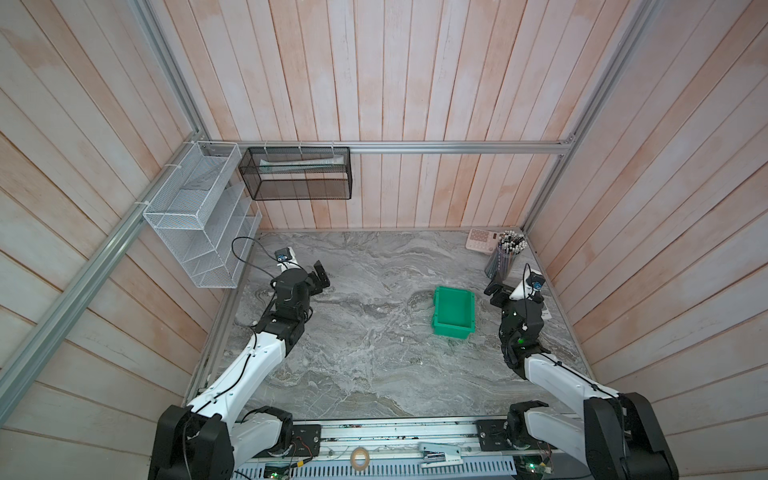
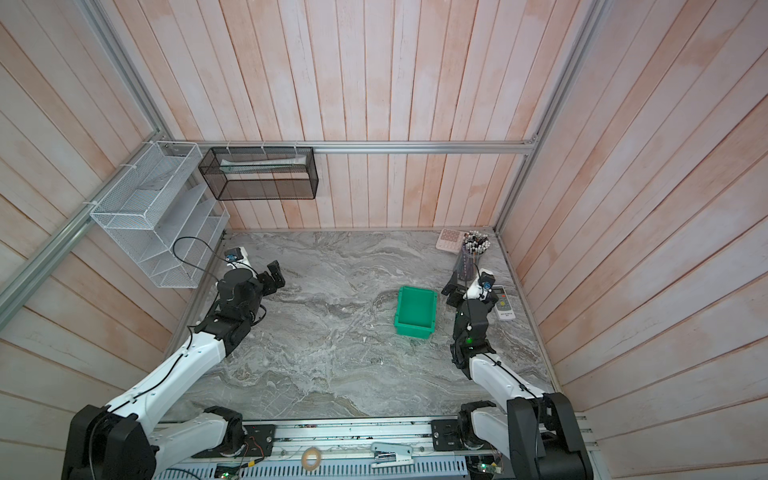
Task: Put the screwdriver in the bin
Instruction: 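Close the left gripper on the black-and-yellow screwdriver while the right gripper nears the bin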
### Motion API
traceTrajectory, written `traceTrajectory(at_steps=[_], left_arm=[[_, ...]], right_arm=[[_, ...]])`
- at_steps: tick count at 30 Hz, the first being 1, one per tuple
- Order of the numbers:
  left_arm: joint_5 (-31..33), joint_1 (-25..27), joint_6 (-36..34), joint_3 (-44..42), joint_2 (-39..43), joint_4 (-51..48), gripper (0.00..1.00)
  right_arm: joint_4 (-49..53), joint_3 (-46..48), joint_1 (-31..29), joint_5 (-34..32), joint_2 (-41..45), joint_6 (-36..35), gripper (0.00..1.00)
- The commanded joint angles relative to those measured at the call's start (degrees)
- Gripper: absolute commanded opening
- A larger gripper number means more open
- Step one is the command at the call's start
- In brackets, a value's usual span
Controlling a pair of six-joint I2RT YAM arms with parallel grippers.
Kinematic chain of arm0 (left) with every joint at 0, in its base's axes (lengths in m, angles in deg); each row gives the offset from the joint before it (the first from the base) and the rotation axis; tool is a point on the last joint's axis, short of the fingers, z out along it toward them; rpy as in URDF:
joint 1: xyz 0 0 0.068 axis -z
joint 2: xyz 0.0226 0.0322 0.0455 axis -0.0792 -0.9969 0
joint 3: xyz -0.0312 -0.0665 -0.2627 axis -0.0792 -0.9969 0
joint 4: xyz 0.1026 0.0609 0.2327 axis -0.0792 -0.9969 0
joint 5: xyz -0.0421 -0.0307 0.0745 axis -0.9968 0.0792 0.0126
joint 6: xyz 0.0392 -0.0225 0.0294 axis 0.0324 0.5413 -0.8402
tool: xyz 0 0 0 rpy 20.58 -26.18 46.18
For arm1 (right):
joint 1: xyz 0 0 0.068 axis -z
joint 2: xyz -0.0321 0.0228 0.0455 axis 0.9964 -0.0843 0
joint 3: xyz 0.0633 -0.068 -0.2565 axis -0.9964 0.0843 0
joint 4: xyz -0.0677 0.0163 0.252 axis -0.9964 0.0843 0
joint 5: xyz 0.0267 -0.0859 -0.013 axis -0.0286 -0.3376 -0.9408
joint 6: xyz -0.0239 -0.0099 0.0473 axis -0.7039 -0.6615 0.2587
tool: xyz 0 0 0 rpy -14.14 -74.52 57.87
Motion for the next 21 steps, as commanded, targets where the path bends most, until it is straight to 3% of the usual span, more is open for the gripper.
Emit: traceTrajectory(at_steps=[1, 3, 7, 13, 17, 21], left_arm=[[3.35, -3.42, 13.52, 2.97, -3.61, -18.47, 1.00], [0.10, -6.13, 15.98, 4.48, -6.24, -20.96, 1.00], [0.80, -9.87, 22.70, 4.58, -10.46, -22.25, 1.00], [-0.36, -13.01, 22.97, 11.62, -21.47, -23.11, 1.00], [-3.34, -17.18, 23.76, 17.01, -27.80, -26.42, 0.90], [-2.65, -17.51, 21.04, 20.13, -30.71, -25.45, 0.87]], right_arm=[[4.67, -1.19, -1.56, 6.39, -0.89, 0.54, 0.99], [4.86, -1.82, -2.38, 8.05, -1.12, -0.35, 0.98], [5.41, -2.93, -4.08, 11.59, -2.25, -1.44, 0.98], [6.49, -4.82, -8.48, 9.69, -3.74, -5.00, 0.98], [6.55, -4.79, -9.35, 9.19, -3.33, -5.60, 0.98], [5.82, -4.65, -9.38, 11.02, -2.99, -5.25, 0.99]])
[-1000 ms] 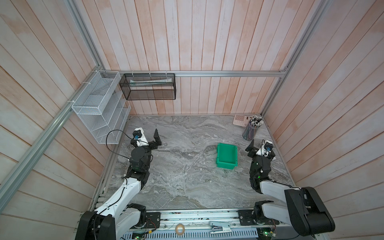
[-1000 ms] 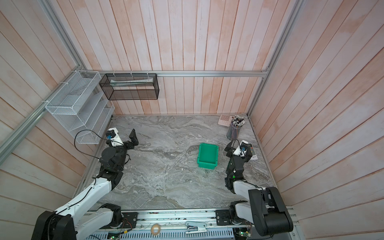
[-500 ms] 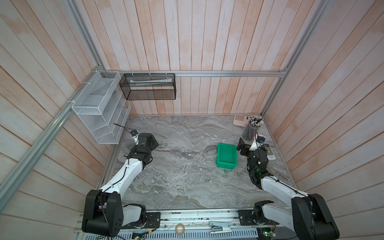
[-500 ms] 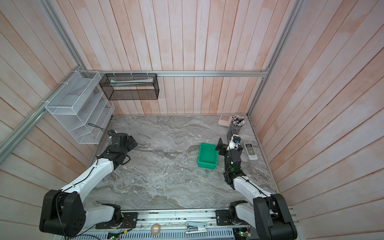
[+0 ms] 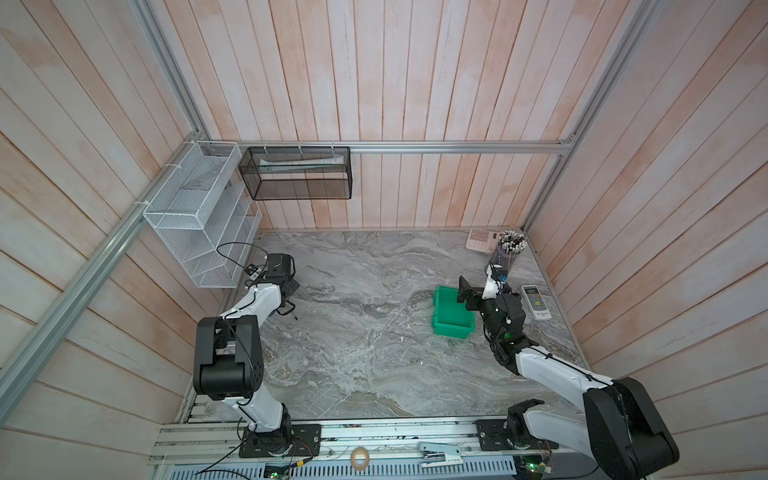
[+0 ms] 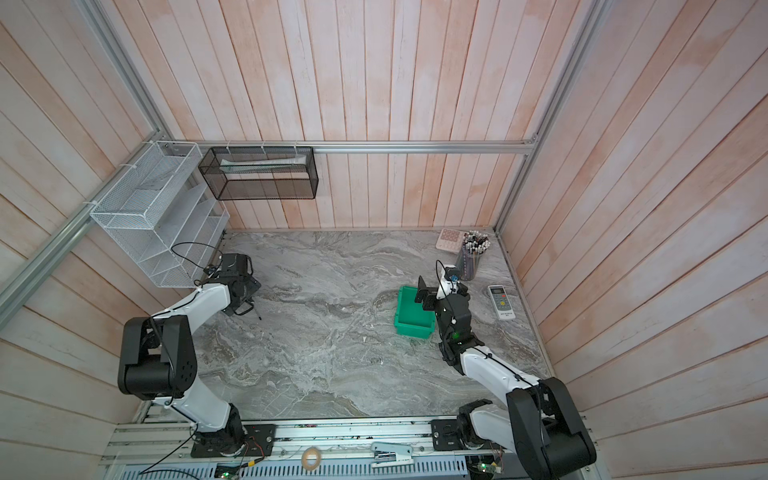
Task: Put the screwdriver in the bin
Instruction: 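Close the left gripper on the black-and-yellow screwdriver while the right gripper nears the bin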
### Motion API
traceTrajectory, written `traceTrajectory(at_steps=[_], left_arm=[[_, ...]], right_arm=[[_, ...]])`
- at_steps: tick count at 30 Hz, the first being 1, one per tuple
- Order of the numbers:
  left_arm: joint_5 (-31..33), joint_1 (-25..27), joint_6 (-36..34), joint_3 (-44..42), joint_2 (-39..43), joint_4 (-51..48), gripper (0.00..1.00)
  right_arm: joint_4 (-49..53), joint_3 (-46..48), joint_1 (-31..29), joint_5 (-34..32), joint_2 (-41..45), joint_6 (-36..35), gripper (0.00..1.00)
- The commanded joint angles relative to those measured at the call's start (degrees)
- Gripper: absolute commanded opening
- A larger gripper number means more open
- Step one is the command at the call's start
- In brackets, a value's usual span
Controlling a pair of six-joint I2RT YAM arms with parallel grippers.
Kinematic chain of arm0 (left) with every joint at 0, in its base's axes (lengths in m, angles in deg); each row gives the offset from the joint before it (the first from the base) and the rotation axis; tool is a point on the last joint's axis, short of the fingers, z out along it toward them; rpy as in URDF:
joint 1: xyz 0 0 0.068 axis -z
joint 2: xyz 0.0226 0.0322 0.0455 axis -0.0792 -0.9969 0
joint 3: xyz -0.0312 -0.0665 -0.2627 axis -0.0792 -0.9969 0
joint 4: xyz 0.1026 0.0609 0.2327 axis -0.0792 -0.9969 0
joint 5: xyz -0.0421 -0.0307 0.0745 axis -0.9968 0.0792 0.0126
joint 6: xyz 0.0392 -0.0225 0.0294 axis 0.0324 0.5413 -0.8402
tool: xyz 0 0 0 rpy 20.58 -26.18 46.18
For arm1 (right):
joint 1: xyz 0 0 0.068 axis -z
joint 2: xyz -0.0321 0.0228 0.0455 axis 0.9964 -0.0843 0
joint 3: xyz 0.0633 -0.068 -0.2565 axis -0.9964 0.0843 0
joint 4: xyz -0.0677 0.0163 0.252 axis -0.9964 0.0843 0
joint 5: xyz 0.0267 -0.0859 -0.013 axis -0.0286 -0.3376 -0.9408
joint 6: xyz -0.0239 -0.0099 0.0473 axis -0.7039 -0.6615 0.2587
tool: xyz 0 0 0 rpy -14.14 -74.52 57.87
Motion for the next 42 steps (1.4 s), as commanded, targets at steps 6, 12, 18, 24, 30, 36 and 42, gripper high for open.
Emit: traceTrajectory(at_steps=[6, 12, 18, 24, 30, 36, 42], left_arm=[[-1.24, -0.25, -4.50, 7.66, -7.97, -3.14, 0.84], [-0.85, -1.39, -5.47, 12.61, -13.39, -5.76, 0.78], [-2.02, -2.04, -5.15, 16.06, -18.15, -8.80, 0.73], [-4.71, -3.00, -5.84, 16.42, -20.48, -8.61, 0.67], [-4.98, -4.10, -6.03, 15.50, -21.00, -6.81, 0.58], [-4.54, -4.38, -7.73, 15.43, -21.04, -5.56, 0.47], [-6.52, -4.45, -9.77, 14.07, -19.82, -3.36, 0.38]], right_arm=[[0.02, -0.88, -0.46, 1.94, 0.51, -0.45, 0.99], [-0.22, -0.85, -0.46, 1.54, 0.62, -0.16, 0.99], [-0.56, -0.68, -0.46, 1.34, 0.54, -0.26, 0.99], [-0.26, -1.25, -0.48, 1.91, -0.03, -0.49, 0.99], [-0.72, -0.76, -0.48, 2.96, 0.88, -0.75, 0.99], [-4.53, 1.34, -1.04, 17.49, 3.69, -1.60, 0.99], [-3.94, 0.69, -3.95, 26.54, 3.83, -4.28, 0.99]])
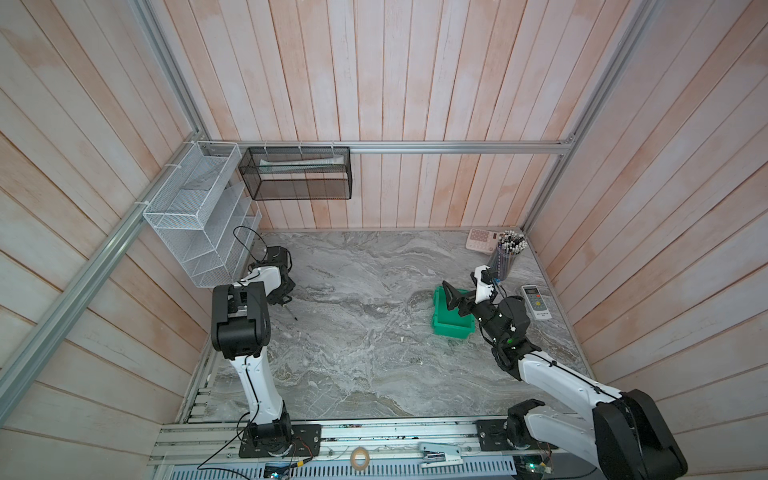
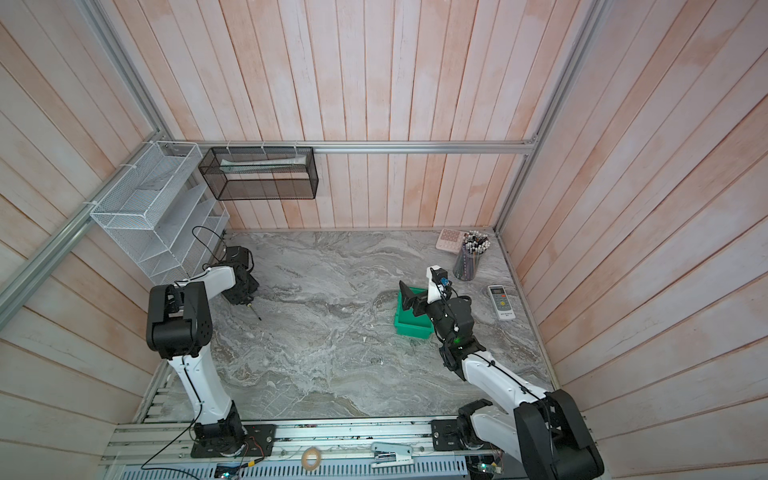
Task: Put the screwdriver in the bin
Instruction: 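Close the left gripper on the black-and-yellow screwdriver while the right gripper nears the bin, then lift the screwdriver with the left gripper toward the right gripper while the right gripper approaches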
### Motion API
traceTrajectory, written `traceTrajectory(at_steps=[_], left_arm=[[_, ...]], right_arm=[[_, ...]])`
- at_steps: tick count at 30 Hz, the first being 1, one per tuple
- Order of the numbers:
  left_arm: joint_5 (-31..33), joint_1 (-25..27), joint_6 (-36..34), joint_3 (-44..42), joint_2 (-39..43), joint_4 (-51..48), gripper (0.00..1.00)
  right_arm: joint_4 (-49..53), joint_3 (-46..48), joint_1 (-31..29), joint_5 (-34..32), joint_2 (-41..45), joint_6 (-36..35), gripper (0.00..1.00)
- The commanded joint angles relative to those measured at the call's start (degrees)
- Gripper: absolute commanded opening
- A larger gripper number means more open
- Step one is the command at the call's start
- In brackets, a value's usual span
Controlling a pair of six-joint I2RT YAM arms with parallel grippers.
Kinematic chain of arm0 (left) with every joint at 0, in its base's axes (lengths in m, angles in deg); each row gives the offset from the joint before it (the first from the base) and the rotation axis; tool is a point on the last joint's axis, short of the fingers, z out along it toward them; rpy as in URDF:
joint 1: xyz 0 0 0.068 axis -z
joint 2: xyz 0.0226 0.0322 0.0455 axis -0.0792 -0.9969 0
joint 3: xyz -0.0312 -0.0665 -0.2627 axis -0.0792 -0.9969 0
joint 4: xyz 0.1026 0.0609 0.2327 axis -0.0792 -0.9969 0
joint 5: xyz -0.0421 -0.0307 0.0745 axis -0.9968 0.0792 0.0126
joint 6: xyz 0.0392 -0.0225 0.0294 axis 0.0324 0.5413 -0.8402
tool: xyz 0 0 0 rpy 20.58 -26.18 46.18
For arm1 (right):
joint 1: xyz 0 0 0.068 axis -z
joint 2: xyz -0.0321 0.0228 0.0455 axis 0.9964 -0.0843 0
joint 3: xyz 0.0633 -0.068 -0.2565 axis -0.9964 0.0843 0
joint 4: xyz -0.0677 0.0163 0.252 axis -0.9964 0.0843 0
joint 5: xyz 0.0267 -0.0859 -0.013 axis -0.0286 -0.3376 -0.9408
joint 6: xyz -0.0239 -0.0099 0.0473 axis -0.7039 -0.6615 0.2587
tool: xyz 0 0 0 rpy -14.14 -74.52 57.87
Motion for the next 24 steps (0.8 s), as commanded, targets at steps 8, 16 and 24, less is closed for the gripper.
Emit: traceTrajectory(at_steps=[8, 16, 24], left_arm=[[-7.28, -0.77, -2.05, -1.24, -1.62, 2.78, 0.19], [-10.48, -0.71, -1.98, -2.30, -0.11, 3.64, 0.04], [-21.40, 6.34, 3.31, -7.60, 13.17, 10.64, 0.00]], right_arm=[[0.94, -1.21, -4.02, 7.12, -1.21, -4.26, 0.99], [1.21, -1.86, -6.14, 5.96, -2.69, -4.54, 0.99], [9.52, -9.27, -11.15, 4.59, -5.93, 2.03, 0.99]])
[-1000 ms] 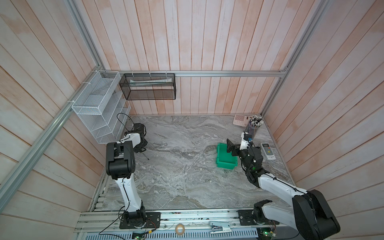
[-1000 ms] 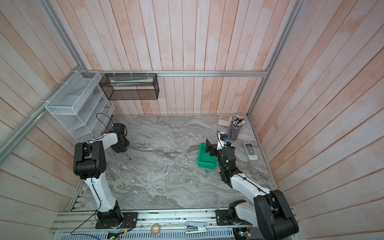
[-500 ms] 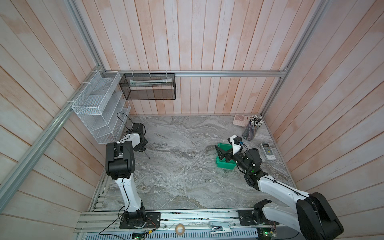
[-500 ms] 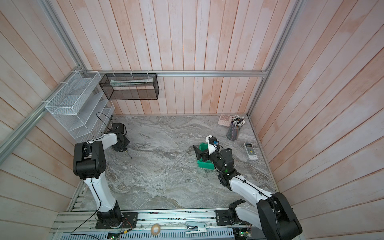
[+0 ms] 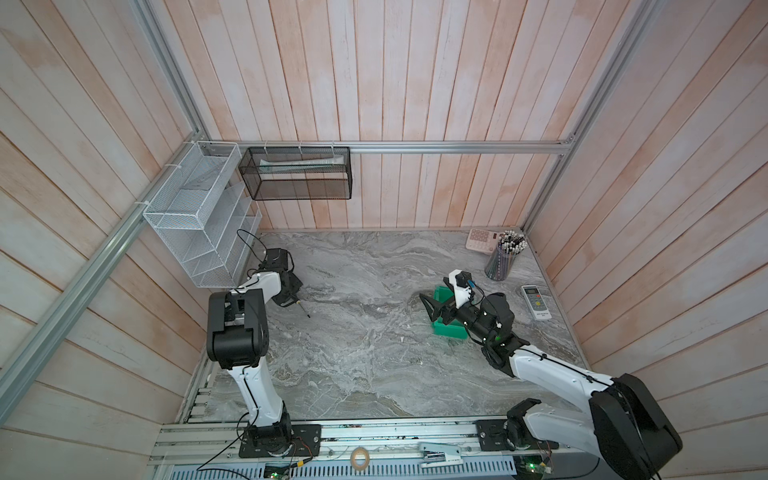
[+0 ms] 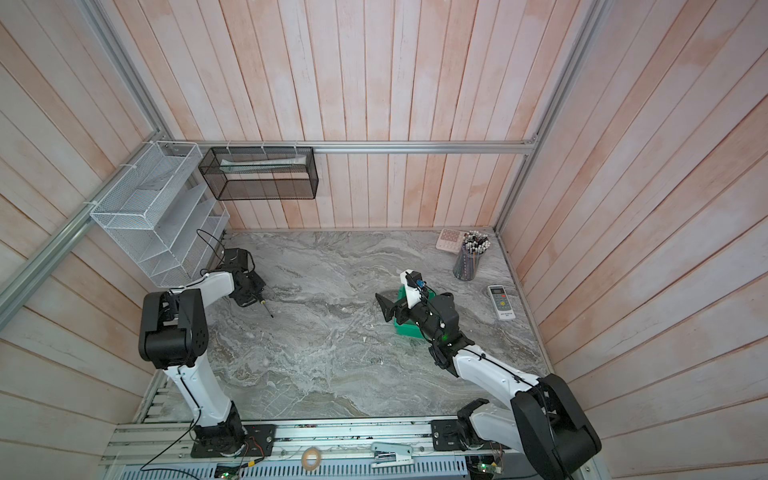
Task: Put the screwdriver in the bin
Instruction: 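Lift the screwdriver with the left gripper toward the right gripper while the right gripper approaches, then close the right gripper on the screwdriver handle and open the left gripper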
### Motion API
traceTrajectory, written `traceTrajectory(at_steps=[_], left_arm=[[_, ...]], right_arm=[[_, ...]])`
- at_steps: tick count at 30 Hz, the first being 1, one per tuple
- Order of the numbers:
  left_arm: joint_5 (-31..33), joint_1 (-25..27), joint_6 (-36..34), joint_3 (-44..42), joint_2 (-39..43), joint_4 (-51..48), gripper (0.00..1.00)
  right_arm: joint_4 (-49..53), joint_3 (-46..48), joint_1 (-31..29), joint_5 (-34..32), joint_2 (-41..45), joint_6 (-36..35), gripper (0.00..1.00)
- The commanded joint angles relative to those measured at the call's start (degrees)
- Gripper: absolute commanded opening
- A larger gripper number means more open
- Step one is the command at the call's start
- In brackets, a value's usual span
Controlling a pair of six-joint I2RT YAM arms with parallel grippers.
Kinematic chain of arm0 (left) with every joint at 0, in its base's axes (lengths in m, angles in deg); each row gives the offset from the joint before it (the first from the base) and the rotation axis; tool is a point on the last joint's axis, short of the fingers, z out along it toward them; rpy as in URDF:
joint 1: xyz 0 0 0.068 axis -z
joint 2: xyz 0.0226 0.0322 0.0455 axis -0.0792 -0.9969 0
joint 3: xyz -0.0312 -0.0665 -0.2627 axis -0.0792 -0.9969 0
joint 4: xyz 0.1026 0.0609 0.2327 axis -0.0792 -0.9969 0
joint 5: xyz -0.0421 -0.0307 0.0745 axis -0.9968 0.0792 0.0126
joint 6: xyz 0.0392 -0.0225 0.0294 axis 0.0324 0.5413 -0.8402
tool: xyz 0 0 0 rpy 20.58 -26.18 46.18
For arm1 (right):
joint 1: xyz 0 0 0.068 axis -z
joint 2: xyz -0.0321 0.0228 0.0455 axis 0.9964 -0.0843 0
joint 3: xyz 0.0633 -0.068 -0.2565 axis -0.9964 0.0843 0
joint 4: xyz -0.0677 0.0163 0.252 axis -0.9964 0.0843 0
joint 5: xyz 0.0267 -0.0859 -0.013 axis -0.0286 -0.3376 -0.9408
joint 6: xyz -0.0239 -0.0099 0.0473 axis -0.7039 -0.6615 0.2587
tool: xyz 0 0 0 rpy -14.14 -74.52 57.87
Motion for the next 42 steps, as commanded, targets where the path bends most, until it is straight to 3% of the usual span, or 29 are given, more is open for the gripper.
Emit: traceTrajectory(at_steps=[1, 8, 10, 13, 16, 25, 32, 42], left_arm=[[-7.38, 5.45, 3.33, -0.57, 6.33, 5.25, 0.00], [-17.61, 12.21, 10.31, -0.80, 10.55, 12.00, 0.00], [-21.22, 13.18, 10.78, -2.86, 12.76, 16.89, 0.00], [-29.04, 13.68, 13.94, -9.96, 16.40, 31.77, 0.00], [-31.71, 13.76, 17.67, -13.25, 18.05, 37.69, 0.00], [-30.79, 17.04, 15.97, -12.78, 19.97, 35.20, 0.00], [-30.96, 17.57, 15.77, -12.68, 20.94, 34.98, 0.00], [-30.79, 17.82, 14.65, -11.68, 20.78, 33.35, 0.00]], right_arm=[[7.24, -5.75, -3.62, -3.18, -1.95, 3.90, 0.99], [13.91, -14.35, -6.94, -7.61, -6.87, 12.73, 1.00], [17.96, -17.26, -7.22, -6.96, -8.30, 15.29, 0.99], [20.85, -20.53, -8.85, -6.63, -10.25, 19.34, 0.95], [22.18, -23.42, -11.35, -6.76, -12.33, 22.55, 0.92], [26.76, -36.18, -17.53, -6.53, -24.35, 26.01, 0.82], [26.11, -38.89, -17.77, -5.90, -28.16, 27.27, 0.62], [25.65, -41.80, -17.77, -3.41, -30.40, 28.04, 0.61]])
